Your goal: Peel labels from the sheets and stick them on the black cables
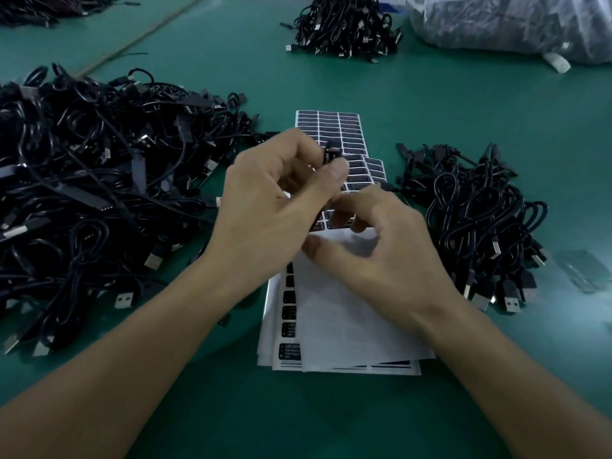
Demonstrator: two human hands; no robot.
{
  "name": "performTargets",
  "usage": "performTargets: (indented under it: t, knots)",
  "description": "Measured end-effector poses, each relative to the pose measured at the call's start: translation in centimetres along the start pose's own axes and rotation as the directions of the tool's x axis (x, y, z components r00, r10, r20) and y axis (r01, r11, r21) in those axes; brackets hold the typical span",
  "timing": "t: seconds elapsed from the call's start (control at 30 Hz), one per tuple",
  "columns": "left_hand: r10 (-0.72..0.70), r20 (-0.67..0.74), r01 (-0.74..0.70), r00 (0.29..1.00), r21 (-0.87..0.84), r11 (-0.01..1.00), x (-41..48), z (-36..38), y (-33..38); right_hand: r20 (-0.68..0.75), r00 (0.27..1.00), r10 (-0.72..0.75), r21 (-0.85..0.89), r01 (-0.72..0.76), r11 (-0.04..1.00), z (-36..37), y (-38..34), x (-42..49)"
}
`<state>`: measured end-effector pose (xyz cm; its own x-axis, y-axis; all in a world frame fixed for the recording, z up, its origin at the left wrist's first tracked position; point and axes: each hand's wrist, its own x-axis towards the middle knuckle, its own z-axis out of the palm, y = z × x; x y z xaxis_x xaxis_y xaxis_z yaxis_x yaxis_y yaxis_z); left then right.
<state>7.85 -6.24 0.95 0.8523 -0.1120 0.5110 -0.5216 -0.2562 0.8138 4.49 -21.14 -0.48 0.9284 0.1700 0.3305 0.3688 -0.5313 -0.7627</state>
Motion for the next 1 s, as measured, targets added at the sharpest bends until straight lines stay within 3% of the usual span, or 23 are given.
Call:
performTargets:
  t: [0.13,0.33,0.47,0.63,0.77,0.87,1.0]
  knots:
    - [-0.123,0.017,0.123,0.992,-0.278,0.953,0.1,-0.2,0.5,0.020,0.999,-0.033,-0.210,0.036,0.977,0.4,0.2,0.0]
    - [-0.186,0.002,0.158,0.983,-0.536,0.829,0.2,-0.5,1.6,-0.011,0.997,-0.073,-0.073,0.072,0.995,1.3,-0.4,-0.1]
    - [-0.255,-0.027,0.194,0.967,-0.572,0.797,0.6,-0.9,1.5,0.039,0.998,-0.039,0.054,0.037,0.998,1.1,-0.4,-0.3]
    - [-0.369,-0.169,0.196,0.914,-0.614,0.765,1.3,-1.9,1.0,0.079,0.997,-0.007,0.019,0.006,1.000,0.7,-0.6,-0.5]
    - [-0.366,-0.095,0.192,0.926,-0.714,0.673,1.2,-1.7,1.2,0.146,0.987,0.070,-0.050,-0.063,0.997,0.9,-0.9,-0.8]
    - [-0.343,-0.008,0.214,0.939,-0.768,0.604,1.0,-1.0,1.6,0.103,0.994,0.029,-0.129,-0.016,0.991,1.3,-1.0,-0.8]
    - [-0.376,0.040,0.245,0.926,-0.821,0.516,0.9,-0.4,1.6,0.020,1.000,0.004,-0.048,-0.003,0.999,1.6,-0.6,-0.6]
